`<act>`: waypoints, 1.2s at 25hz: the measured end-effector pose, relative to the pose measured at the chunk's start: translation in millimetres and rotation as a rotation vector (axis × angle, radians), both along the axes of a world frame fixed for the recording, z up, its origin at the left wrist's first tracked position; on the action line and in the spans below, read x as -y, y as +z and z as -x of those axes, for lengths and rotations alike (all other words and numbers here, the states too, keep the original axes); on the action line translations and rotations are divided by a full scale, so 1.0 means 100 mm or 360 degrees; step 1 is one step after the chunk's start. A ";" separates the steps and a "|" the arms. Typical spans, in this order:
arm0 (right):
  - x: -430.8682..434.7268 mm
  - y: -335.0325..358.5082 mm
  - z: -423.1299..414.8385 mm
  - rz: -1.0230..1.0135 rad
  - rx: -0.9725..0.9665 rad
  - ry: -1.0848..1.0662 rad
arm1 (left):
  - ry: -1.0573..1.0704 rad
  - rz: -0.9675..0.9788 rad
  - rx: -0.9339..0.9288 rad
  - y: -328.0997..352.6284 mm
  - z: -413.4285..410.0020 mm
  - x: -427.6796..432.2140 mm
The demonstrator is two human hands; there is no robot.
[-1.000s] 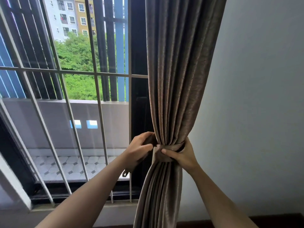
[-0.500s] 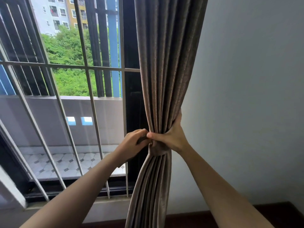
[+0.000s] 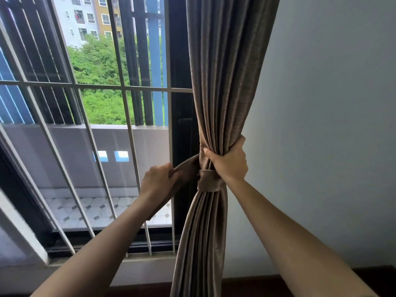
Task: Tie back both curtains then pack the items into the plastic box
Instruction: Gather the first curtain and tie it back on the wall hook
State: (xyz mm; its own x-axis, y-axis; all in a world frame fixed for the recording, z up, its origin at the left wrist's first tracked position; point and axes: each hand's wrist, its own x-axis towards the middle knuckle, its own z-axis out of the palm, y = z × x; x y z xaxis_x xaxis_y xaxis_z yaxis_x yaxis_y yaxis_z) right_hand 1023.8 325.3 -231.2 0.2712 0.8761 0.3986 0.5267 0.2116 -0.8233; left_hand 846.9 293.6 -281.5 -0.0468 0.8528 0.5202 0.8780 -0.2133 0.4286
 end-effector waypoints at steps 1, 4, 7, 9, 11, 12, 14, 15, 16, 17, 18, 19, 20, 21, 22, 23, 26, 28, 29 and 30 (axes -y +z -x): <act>0.00 -0.01 0.00 0.0026 0.0070 0.0040 | 0.0076 0.0083 0.0056 0.03 0.02 0.01; 0.05 -0.08 -0.08 0.0108 0.0138 0.0270 | -0.0093 0.0143 0.0229 0.11 -0.17 0.10; 0.14 -0.17 -0.37 0.0257 -0.0159 0.0709 | -0.0352 0.0151 0.0514 0.14 -0.50 0.30; 0.19 -0.28 -0.56 0.0365 -0.0680 0.1042 | -0.0486 0.0152 0.0769 0.07 -0.65 0.36; 0.20 -0.42 -0.68 0.0391 -0.1032 0.1088 | -0.0556 0.0201 0.1081 -0.01 -0.74 0.38; 0.20 -0.50 -0.72 0.0406 -0.1049 0.1056 | -0.0597 0.0261 0.1230 -0.03 -0.77 0.38; 0.21 -0.62 -0.77 0.0450 -0.0954 0.1065 | -0.0659 0.0361 0.1374 -0.03 -0.81 0.39; 0.22 -0.68 -0.80 0.0472 -0.0891 0.1127 | -0.0664 0.0356 0.1343 -0.01 -0.83 0.39; 0.24 -0.70 -0.83 0.0498 -0.0819 0.1208 | -0.0655 0.0312 0.1267 0.00 -0.83 0.38; 0.28 -0.70 -0.85 0.0525 -0.0711 0.1281 | -0.0634 0.0253 0.1164 0.02 -0.85 0.37; 0.32 -0.70 -0.87 0.0530 -0.0586 0.1343 | -0.0592 0.0206 0.1067 0.03 -0.85 0.35; 0.35 -0.70 -0.87 0.0512 -0.0436 0.1371 | -0.0537 0.0171 0.1000 0.05 -0.87 0.33; 0.36 -0.72 -0.87 0.0477 -0.0298 0.1362 | -0.0471 0.0148 0.0962 0.06 -0.88 0.30; 0.37 -0.73 -0.85 0.0442 -0.0207 0.1333 | -0.0390 0.0130 0.0928 0.08 -0.90 0.27; 0.37 -0.75 -0.84 0.0401 -0.0181 0.1298 | -0.0294 0.0100 0.0880 0.10 -0.93 0.23; 0.37 -0.76 -0.83 0.0345 -0.0177 0.1254 | -0.0186 0.0076 0.0837 0.10 -0.95 0.20; 0.31 -0.76 -0.81 0.0244 -0.0275 0.1087 | -0.0100 0.0156 0.1064 0.09 -0.97 0.12; 0.27 -0.73 -0.83 0.0277 -0.0338 0.1094 | -0.0290 0.0279 0.1224 0.08 -0.97 0.11; 0.24 -0.70 -0.84 0.0283 -0.0303 0.1112 | -0.0347 0.0304 0.1214 0.06 -0.98 0.10; 0.21 -0.67 -0.85 0.0293 -0.0240 0.1140 | -0.0357 0.0301 0.1189 0.05 -0.99 0.10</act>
State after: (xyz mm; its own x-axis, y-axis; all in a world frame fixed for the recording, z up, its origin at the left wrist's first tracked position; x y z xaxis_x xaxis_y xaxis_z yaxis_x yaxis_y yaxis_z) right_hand 1108.9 304.6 -298.0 -0.3496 0.9076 0.2323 0.1907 0.3117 -0.9308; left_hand 945.9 283.9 -276.2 -0.1428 0.9537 0.2648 0.2893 -0.2156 0.9326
